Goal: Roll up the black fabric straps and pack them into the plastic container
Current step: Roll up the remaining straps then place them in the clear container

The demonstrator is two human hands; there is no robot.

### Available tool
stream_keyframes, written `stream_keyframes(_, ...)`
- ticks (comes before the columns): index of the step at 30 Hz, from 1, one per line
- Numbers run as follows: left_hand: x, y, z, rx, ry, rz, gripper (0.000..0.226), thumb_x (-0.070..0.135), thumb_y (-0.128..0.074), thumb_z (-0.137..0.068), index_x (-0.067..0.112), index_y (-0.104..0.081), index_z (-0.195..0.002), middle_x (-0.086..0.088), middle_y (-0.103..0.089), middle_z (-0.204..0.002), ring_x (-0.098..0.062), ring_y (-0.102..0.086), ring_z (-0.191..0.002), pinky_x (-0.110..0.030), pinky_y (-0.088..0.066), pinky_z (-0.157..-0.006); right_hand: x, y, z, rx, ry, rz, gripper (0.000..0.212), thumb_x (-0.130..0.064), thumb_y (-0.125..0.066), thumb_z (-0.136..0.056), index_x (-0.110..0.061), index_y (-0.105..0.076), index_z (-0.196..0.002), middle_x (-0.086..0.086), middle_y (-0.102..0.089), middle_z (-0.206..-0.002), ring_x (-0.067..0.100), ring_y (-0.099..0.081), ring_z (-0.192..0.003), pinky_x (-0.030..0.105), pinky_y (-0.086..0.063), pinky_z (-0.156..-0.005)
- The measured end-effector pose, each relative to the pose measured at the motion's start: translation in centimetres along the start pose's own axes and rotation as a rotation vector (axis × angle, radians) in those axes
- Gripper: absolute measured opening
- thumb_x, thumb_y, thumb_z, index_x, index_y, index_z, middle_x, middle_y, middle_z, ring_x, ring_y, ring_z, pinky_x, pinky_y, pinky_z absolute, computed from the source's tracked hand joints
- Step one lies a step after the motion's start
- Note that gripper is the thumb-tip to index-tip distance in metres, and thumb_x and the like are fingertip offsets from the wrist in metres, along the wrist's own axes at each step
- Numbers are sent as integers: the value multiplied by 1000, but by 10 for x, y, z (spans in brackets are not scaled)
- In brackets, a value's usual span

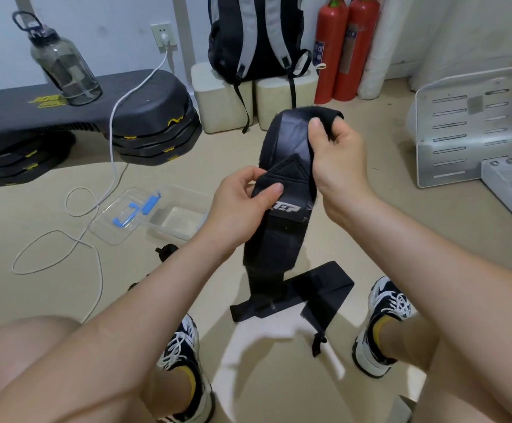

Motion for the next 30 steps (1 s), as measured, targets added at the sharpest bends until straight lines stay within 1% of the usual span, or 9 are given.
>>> stream_keyframes(4,-10,-7,2,93,-82,-267,14,25,-68,-90,24,-56,-98,-1,-72,-86,-22,-70,-84,-47,-56,-82,4,-1,3,62,229,217,34,-19,-49,-101,9,-53,-82,13,-47,-70,13,-39,-66,34,-37,-62)
stream_keyframes(7,-10,-7,2,48,61,-67,32,25,-71,-89,26,-46,-110,-11,-75,-87,-31,-72,-81,-53,-58,-79,3,-2,5,68,341,264,32,-17,-49,-100,7,-54,-79,8,-48,-68,8,-38,-64,25,-35,-60)
stream_keyframes(9,-7,-4,1,-31,142,67,38,18,-71,-90,21,-51,-123,-9,-77,-88,-26,-74,-80,-45,-60,-77,3,-2,5,63,342,274,32,-16,-48,-101,5,-52,-77,-1,-43,-66,6,-35,-62,21,-32,-59)
stream_keyframes(12,-5,-4,1,-103,148,38,18,15,-66,-94,10,-68,-111,-7,-77,-91,-19,-74,-83,-34,-57,-75,4,-2,3,40,302,309,29,-17,-47,-101,-7,-50,-74,-8,-40,-64,5,-35,-60,23,-31,-58)
stream_keyframes(15,-6,-3,0,-101,124,-63,21,28,-67,-91,14,-73,-105,-2,-77,-93,-19,-74,-89,-41,-58,-84,7,0,-1,39,145,313,28,-17,-47,-102,-13,-48,-74,-6,-43,-66,7,-37,-61,25,-34,-60)
stream_keyframes(19,2,0,2,-71,40,-188,23,42,-62,-91,25,-71,-103,5,-75,-96,-14,-70,-93,-45,-57,-89,7,-1,-8,37,-256,66,25,-21,-47,-103,-3,-64,-97,16,-70,-92,30,-69,-86,45,-61,-71)
stream_keyframes(23,6,0,0,89,48,42,21,32,-54,-101,18,-66,-110,0,-75,-99,-13,-72,-90,-31,-58,-78,1,-5,6,-283,-552,-86,43,-54,-46,-100,-17,-66,-106,11,-75,-101,28,-74,-92,44,-60,-82)
stream_keyframes(26,7,7,-12,283,79,329,26,24,-49,-104,6,-63,-117,-8,-74,-104,-18,-72,-92,-30,-59,-76,7,-13,29,-557,-365,203,43,-54,-38,-102,-22,-66,-110,3,-73,-111,20,-70,-103,42,-54,-95)
stream_keyframes(30,6,6,-14,336,196,585,29,21,-43,-106,2,-55,-124,-17,-70,-112,-27,-71,-96,-38,-61,-75,16,-17,39,-478,-46,468,35,-39,-37,-106,-8,-52,-113,5,-64,-106,23,-61,-100,44,-50,-90)
Point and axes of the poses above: each hand's wrist, its own z-axis away from the middle knuckle, its own y-axis out of the back of the hand, x = y × z, the point moved 1 cm from there along -z, towards the middle knuckle
